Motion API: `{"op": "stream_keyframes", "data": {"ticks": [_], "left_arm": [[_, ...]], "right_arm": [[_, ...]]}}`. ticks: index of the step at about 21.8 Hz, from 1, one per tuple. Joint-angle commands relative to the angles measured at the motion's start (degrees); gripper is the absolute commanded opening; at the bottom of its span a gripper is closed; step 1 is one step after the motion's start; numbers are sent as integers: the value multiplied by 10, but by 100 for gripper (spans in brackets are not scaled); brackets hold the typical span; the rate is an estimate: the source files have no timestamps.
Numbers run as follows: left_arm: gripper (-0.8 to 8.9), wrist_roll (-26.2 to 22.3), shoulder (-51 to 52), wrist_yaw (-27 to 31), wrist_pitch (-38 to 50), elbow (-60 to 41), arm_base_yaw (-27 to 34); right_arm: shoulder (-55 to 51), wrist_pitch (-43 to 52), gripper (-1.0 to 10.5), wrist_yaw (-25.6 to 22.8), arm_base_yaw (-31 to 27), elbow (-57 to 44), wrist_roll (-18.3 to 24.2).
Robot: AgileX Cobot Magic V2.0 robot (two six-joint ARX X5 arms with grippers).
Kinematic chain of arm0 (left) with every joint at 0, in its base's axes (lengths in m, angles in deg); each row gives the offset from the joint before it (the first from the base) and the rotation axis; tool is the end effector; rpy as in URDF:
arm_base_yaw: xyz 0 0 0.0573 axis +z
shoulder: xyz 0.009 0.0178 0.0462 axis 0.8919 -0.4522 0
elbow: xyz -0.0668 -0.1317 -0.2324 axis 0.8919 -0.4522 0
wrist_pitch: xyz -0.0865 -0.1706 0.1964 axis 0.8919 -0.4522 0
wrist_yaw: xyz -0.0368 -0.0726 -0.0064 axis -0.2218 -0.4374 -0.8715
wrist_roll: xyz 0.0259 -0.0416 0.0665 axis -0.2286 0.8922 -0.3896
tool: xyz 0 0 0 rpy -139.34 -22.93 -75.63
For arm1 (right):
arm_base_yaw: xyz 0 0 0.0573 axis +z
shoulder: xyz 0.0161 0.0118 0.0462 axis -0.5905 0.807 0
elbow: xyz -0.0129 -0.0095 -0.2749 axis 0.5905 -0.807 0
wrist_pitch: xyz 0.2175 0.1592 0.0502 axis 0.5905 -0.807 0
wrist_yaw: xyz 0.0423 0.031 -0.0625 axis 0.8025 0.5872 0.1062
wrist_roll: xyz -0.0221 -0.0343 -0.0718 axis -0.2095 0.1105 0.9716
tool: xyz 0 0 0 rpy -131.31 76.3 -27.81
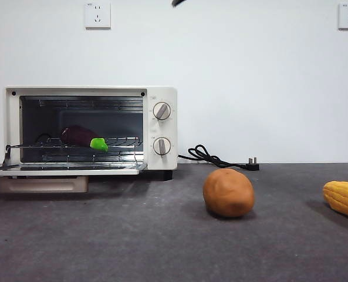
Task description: Take the eggplant from the table,put the eggplant in the oven
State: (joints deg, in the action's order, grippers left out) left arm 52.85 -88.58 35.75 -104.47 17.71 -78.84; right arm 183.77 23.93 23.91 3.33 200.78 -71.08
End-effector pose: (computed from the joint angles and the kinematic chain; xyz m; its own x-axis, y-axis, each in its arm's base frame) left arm 0.0293 -0.0103 0.4333 0.8663 -0.2738 -0.4178 0.3408 0.9354 0.0937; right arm 0.2966 0.2628 0.4115 0.4248 0.6115 -0.6675 -0.7074 0.6844 0.1769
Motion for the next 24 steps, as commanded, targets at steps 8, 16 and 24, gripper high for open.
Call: {"op": "stream_keyframes", "data": {"ticks": [8, 16, 24], "left_arm": [[-6, -6, 1, 1, 1, -3, -2], [-6, -6, 1, 2, 1, -3, -2], [-6, -6, -5, 2, 1, -3, -2]], "right_arm": [[-37, -179, 279, 38, 10, 0, 70], [-65, -201, 63, 38, 10, 0, 83], [-78, -206, -12, 40, 10, 0, 94]]}}
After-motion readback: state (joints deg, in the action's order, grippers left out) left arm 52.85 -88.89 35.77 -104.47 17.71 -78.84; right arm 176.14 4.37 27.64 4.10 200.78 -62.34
